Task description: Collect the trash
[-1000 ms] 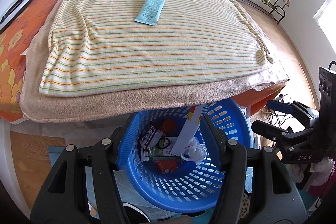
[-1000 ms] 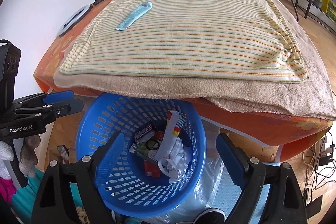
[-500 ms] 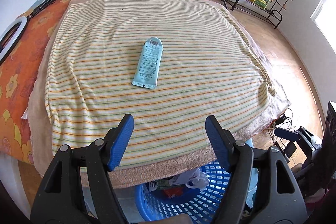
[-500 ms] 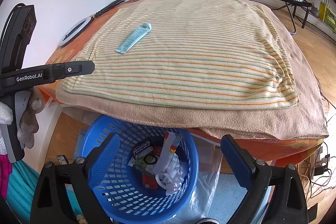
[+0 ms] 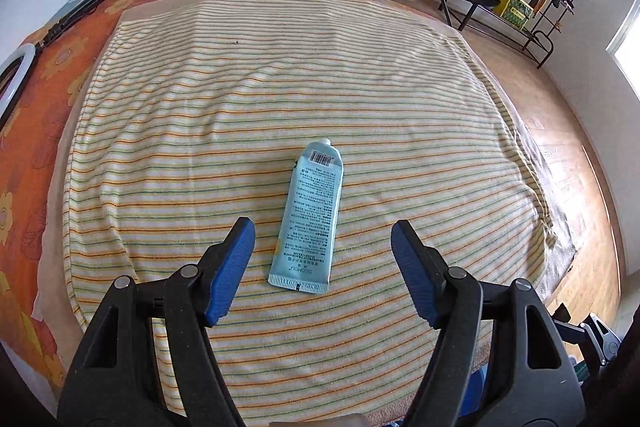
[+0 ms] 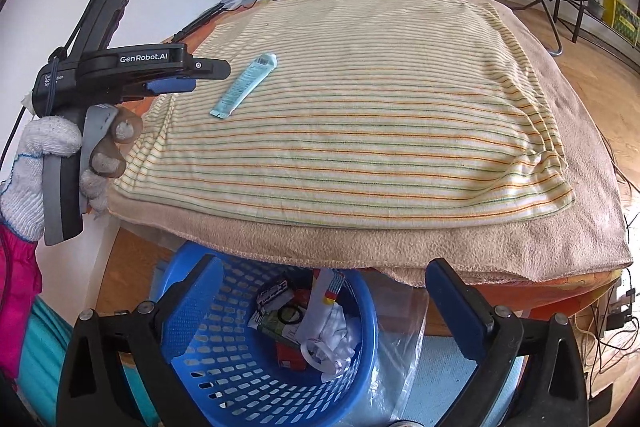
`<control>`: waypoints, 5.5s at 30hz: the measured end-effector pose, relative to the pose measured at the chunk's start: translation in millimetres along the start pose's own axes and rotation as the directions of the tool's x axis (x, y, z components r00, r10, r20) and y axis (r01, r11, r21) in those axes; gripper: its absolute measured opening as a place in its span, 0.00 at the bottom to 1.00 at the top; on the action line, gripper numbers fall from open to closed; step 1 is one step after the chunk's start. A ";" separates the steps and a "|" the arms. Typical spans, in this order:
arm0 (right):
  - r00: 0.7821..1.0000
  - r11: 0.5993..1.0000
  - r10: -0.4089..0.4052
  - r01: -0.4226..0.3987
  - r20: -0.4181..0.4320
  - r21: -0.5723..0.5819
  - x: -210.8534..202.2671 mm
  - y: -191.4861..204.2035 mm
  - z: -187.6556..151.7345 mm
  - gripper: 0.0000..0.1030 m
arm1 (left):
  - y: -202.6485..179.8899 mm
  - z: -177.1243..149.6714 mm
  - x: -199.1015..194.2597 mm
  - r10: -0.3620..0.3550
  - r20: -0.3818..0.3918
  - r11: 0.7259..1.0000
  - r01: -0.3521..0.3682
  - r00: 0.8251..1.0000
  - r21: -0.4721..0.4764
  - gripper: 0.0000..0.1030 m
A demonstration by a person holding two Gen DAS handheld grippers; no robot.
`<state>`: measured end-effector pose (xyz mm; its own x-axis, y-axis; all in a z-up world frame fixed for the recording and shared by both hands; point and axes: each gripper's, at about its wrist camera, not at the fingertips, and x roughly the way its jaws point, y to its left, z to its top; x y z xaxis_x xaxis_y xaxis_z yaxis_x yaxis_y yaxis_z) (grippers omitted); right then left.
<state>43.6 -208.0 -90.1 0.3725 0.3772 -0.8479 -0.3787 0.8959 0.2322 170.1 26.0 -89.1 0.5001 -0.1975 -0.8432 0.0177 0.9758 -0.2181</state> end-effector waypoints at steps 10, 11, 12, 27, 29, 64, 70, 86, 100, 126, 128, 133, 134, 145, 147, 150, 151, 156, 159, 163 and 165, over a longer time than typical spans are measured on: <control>1.000 1.000 0.017 -0.017 -0.011 0.003 5.0 2.9 2.8 0.99 | -12.9 8.7 41.8 0.085 -0.042 0.992 -0.081 0.995 0.100 0.50; 1.000 1.000 0.018 -0.018 -0.012 0.004 4.8 2.6 2.7 0.99 | -10.8 8.2 45.1 0.086 -0.053 0.992 -0.081 0.995 0.099 0.45; 1.000 1.000 0.019 -0.019 -0.012 0.005 4.5 2.2 2.6 0.99 | -9.0 7.7 46.9 0.091 -0.055 0.991 -0.085 0.994 0.100 0.37; 1.000 0.999 0.029 -0.029 -0.001 0.025 -1.5 -3.5 2.0 0.99 | -3.9 -33.2 -7.1 0.007 -0.017 0.994 -0.005 1.000 0.105 0.34; 1.000 0.999 0.024 -0.024 0.002 0.026 -3.0 -4.2 1.6 0.99 | -7.2 -44.9 -18.6 -0.009 -0.020 0.994 0.011 1.000 0.107 0.34; 0.999 0.997 -0.044 0.045 0.026 -0.058 -20.6 10.9 -18.8 0.99 | -58.2 -191.0 -79.0 -0.091 -0.107 0.986 0.104 0.990 0.131 0.51; 0.999 0.997 -0.042 0.044 0.026 -0.067 -22.0 12.2 -22.1 0.99 | -57.0 -186.4 -90.1 -0.061 -0.060 0.990 0.068 0.996 0.123 0.52; 0.999 0.996 -0.028 0.031 0.034 -0.089 -30.1 16.6 -26.7 0.99 | -57.4 -171.5 -121.5 0.004 0.070 0.994 -0.012 0.998 0.112 0.69; 0.999 0.997 0.007 -0.003 0.046 -0.083 -44.6 18.1 -21.3 0.99 | -55.6 -148.3 -145.9 0.014 0.152 0.996 -0.027 0.988 0.082 0.78; 0.972 0.992 0.014 0.015 0.233 -0.124 -72.1 15.2 79.0 1.00 | -56.7 -58.5 -164.8 0.082 0.266 0.992 -0.106 0.960 0.075 0.97; 0.970 0.993 0.016 0.013 0.243 -0.117 -68.9 12.5 82.9 1.00 | -52.3 -57.6 -159.2 0.081 0.263 0.993 -0.102 0.961 0.065 0.97; 0.973 0.994 0.022 0.004 0.232 -0.111 -54.3 8.6 89.5 1.00 | -44.5 -56.9 -142.7 0.110 0.242 0.990 -0.127 0.964 0.056 0.97; 0.973 0.994 0.019 0.007 0.231 -0.113 -52.0 8.4 90.6 1.00 | -43.3 -56.5 -140.1 0.110 0.236 0.991 -0.126 0.965 0.053 0.97; 0.976 0.995 0.002 0.019 0.216 -0.094 -38.8 -1.2 90.5 1.00 | -38.7 -55.4 -134.8 0.089 0.224 0.995 -0.097 0.970 0.024 0.97; 0.977 0.996 0.003 0.017 0.215 -0.089 -37.9 -2.8 89.9 1.00 | -39.4 -55.4 -133.5 0.092 0.221 0.995 -0.100 0.971 0.028 0.97; 0.977 0.996 0.003 0.016 0.215 -0.085 -37.3 -4.2 90.0 1.00 | -40.8 -55.6 -132.0 0.092 0.219 0.994 -0.102 0.971 0.032 0.97; 0.977 0.996 0.004 0.015 0.215 -0.085 -37.5 -4.3 89.8 1.00 | -40.8 -55.6 -132.0 0.092 0.219 0.994 -0.101 0.971 0.031 0.97; 0.976 0.996 0.003 0.017 0.220 -0.086 -37.7 -3.4 89.5 1.00 | -41.3 -56.1 -131.3 0.091 0.217 0.994 -0.100 0.972 0.031 0.97; 0.975 0.997 0.008 0.010 0.222 -0.082 -38.4 -3.5 89.2 1.00 | -41.3 -55.9 -131.5 0.093 0.218 0.994 -0.103 0.971 0.033 0.97; 0.975 0.997 0.007 0.010 0.224 -0.077 -38.8 -3.5 89.2 1.00 | -42.0 -57.4 -129.9 0.091 0.215 0.994 -0.100 0.972 0.034 0.97; 0.975 0.997 0.009 0.008 0.223 -0.076 -38.9 -3.8 88.7 1.00 | -42.0 -57.2 -130.1 0.091 0.216 0.994 -0.101 0.972 0.034 0.97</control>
<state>105.7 -205.3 -15.7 0.5488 0.4280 -0.7181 -0.4387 0.8787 0.1885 54.8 5.3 1.6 0.6747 -0.0826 -0.7334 -0.0037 0.9933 -0.1153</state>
